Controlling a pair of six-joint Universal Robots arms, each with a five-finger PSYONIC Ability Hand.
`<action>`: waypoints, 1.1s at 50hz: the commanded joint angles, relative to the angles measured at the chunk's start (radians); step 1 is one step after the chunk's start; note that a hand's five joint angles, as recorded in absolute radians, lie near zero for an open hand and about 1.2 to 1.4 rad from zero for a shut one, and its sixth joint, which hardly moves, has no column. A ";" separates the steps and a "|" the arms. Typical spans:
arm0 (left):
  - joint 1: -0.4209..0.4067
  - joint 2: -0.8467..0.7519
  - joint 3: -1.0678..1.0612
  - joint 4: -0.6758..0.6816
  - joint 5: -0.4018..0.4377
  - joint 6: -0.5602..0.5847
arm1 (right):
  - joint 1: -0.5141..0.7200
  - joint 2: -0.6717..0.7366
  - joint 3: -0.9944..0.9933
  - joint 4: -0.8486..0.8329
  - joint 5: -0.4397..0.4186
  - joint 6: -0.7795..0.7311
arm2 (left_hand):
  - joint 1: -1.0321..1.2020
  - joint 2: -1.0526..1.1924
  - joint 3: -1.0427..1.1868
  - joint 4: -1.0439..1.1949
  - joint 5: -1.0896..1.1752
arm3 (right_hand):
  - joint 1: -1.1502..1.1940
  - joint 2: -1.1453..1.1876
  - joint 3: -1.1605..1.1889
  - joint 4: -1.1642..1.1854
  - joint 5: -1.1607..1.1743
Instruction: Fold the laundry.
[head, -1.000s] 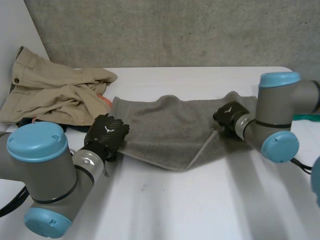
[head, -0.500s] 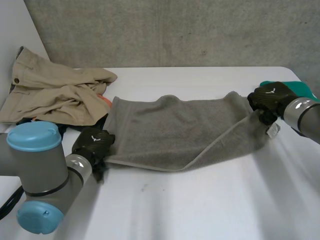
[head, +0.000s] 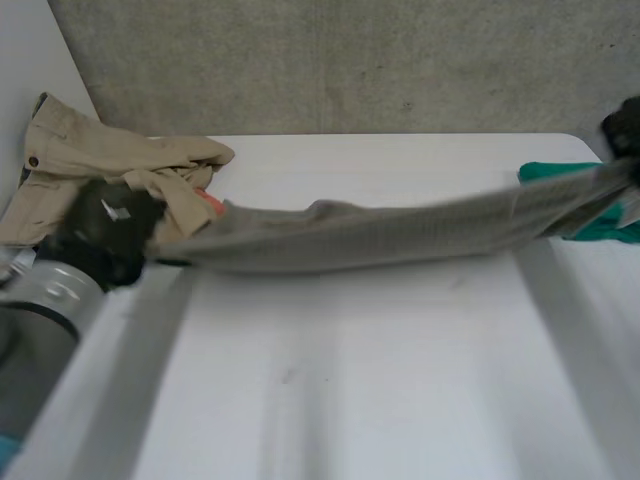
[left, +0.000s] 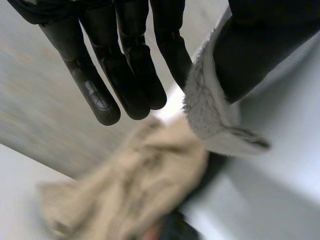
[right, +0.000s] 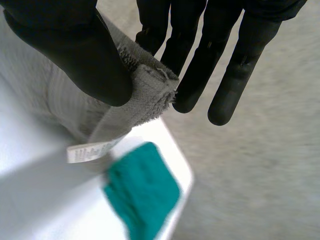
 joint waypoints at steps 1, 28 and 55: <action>0.019 0.237 0.167 -0.171 0.082 -0.017 | -0.083 -0.104 -0.128 0.132 -0.017 -0.053 | 0.234 0.201 0.207 0.199 0.242 | 0.275 0.218 0.208 0.202 0.218; 0.007 -0.746 1.177 -0.206 0.059 0.093 | 0.215 0.619 -0.644 -0.266 0.239 0.004 | 0.234 0.201 0.207 0.199 0.242 | 0.275 0.218 0.208 0.202 0.218; 0.036 -0.656 0.815 0.210 0.069 -0.166 | 0.235 0.593 -0.432 -0.778 0.199 0.133 | 0.234 0.201 0.207 0.199 0.242 | 0.275 0.218 0.208 0.202 0.218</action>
